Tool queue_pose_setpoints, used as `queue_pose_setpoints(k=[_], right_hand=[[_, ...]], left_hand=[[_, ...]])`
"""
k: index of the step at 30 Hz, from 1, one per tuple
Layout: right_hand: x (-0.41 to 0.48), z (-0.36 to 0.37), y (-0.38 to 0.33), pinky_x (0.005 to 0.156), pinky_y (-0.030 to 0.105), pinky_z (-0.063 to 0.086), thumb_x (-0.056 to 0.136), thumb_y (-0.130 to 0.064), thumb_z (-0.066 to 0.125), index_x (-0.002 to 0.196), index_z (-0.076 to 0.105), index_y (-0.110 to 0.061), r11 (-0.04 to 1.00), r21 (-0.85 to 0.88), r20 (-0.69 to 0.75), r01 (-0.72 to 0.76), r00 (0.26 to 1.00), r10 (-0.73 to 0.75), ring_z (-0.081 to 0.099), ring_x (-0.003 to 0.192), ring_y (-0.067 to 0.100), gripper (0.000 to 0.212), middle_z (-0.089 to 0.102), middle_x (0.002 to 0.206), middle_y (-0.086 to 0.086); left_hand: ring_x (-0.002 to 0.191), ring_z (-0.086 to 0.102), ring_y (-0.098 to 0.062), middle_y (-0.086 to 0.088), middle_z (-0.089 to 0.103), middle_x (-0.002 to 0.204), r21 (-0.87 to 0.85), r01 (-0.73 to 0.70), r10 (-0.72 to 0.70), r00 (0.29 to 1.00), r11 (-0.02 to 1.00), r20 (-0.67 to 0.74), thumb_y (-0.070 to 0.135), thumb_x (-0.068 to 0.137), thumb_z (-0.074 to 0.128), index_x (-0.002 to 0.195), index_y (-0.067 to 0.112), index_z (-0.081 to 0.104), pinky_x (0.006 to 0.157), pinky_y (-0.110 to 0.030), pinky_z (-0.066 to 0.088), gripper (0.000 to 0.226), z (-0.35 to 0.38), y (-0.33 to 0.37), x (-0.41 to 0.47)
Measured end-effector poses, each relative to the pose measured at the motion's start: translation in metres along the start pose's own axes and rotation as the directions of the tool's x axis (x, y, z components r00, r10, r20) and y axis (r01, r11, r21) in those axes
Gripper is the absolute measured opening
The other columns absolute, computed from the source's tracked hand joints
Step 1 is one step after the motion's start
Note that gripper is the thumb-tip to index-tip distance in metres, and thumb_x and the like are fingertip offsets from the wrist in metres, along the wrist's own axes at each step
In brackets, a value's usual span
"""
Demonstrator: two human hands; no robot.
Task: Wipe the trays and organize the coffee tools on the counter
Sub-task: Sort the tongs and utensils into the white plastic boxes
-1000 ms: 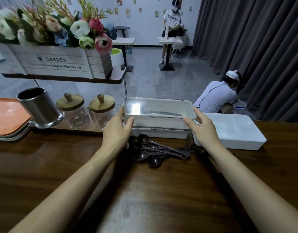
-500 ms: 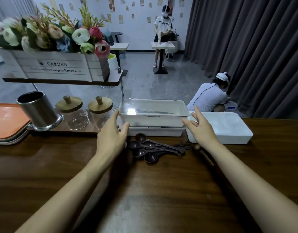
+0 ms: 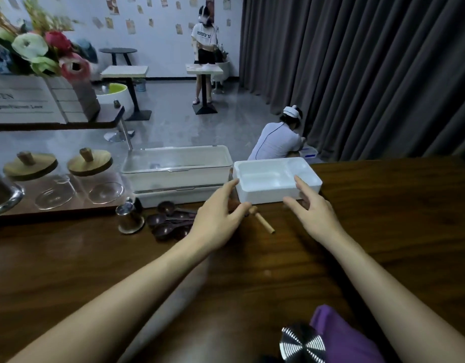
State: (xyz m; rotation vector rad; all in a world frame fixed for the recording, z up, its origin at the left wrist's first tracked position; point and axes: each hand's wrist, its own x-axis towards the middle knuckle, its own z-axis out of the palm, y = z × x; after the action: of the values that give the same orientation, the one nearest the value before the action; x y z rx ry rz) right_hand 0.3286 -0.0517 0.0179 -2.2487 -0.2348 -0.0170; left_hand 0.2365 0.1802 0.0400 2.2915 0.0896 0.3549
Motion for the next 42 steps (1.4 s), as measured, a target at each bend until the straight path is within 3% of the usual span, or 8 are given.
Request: queue_pose_setpoints(k=[8,12,19,21,25,29,35,42], right_hand=[[0.016,-0.036,0.036,0.110,0.040,0.037,0.096,-0.051,0.060,0.156,0.031,-0.035,0.998,-0.057,-0.012,0.026,1.000,-0.027,0.039,0.141,0.024,0.069,0.038,0.158,0.001],[0.040,-0.045,0.056,0.119,0.038,0.026,0.096,-0.047,0.062,0.158,0.030,-0.023,0.998,-0.048,0.010,0.036,0.999,-0.035,0.027,0.150,0.022,0.074,0.027,0.165,0.000],[0.083,-0.042,0.085,0.120,0.041,0.022,0.096,-0.051,0.061,0.160,0.024,-0.025,0.999,-0.018,0.117,-0.028,0.993,0.030,0.023,0.151,0.028,0.079,0.020,0.167,0.005],[0.092,-0.041,0.091,0.120,0.040,0.024,0.096,-0.051,0.061,0.160,0.023,-0.023,0.999,0.017,0.133,-0.038,0.991,0.036,0.026,0.150,0.027,0.080,0.025,0.165,0.003],[0.103,-0.039,0.096,0.118,0.042,0.029,0.095,-0.051,0.062,0.160,0.021,-0.026,0.994,0.085,0.158,-0.069,0.986,0.055,0.031,0.148,0.028,0.081,0.035,0.161,0.004],[0.111,-0.039,0.096,0.117,0.041,0.030,0.095,-0.048,0.063,0.160,0.024,-0.028,0.990,0.109,0.164,-0.085,0.984,0.066,0.032,0.147,0.029,0.078,0.036,0.160,0.005],[0.117,-0.035,0.098,0.118,0.037,0.028,0.096,-0.041,0.065,0.154,0.039,-0.026,0.991,0.126,0.144,-0.055,0.989,0.037,0.032,0.147,0.025,0.066,0.037,0.160,-0.002],[0.108,-0.036,0.097,0.118,0.033,0.027,0.095,-0.037,0.067,0.152,0.044,-0.024,0.986,0.160,0.082,-0.045,0.996,0.032,0.033,0.147,0.024,0.063,0.037,0.160,-0.003]], left_hand=[[0.137,0.048,-0.021,0.004,0.044,0.156,0.051,0.123,-0.126,0.990,0.991,0.066,0.050,0.094,0.063,0.160,0.028,0.025,0.111,-0.043,0.040,0.079,0.059,0.015,0.034],[0.132,0.054,-0.020,0.005,0.046,0.155,0.015,0.206,-0.207,0.975,0.978,0.083,0.069,0.077,0.057,0.159,0.034,0.023,0.111,-0.046,0.043,0.096,0.074,0.014,0.047],[0.140,0.047,-0.021,0.003,0.049,0.154,0.015,0.329,-0.329,0.942,0.944,0.061,0.073,0.073,0.055,0.159,0.031,0.026,0.115,-0.044,0.039,0.100,0.086,0.006,0.072],[0.136,0.050,-0.022,0.002,0.054,0.149,0.013,0.343,-0.344,0.938,0.939,0.049,0.071,0.076,0.056,0.158,0.029,0.029,0.112,-0.042,0.041,0.096,0.091,0.007,0.077],[0.112,0.061,-0.027,0.000,0.066,0.116,0.007,0.361,-0.361,0.932,0.933,0.015,0.050,0.092,0.062,0.133,0.022,0.048,0.095,-0.039,0.047,0.051,0.103,0.004,0.085],[0.107,0.064,-0.023,0.003,0.070,0.111,-0.033,0.357,-0.357,0.934,0.933,0.003,0.064,0.079,0.055,0.130,0.029,0.050,0.100,-0.043,0.049,0.063,0.107,-0.006,0.090],[0.103,0.061,-0.025,0.002,0.063,0.098,-0.050,0.352,-0.354,0.933,0.935,-0.058,0.036,0.100,0.059,0.145,0.020,0.046,0.083,-0.032,0.040,0.049,0.112,-0.009,0.101],[0.113,0.061,-0.029,0.001,0.061,0.094,-0.023,0.383,-0.383,0.916,0.923,-0.119,0.036,0.098,0.063,0.154,0.023,0.041,0.096,-0.036,0.043,0.062,0.112,-0.012,0.095]])
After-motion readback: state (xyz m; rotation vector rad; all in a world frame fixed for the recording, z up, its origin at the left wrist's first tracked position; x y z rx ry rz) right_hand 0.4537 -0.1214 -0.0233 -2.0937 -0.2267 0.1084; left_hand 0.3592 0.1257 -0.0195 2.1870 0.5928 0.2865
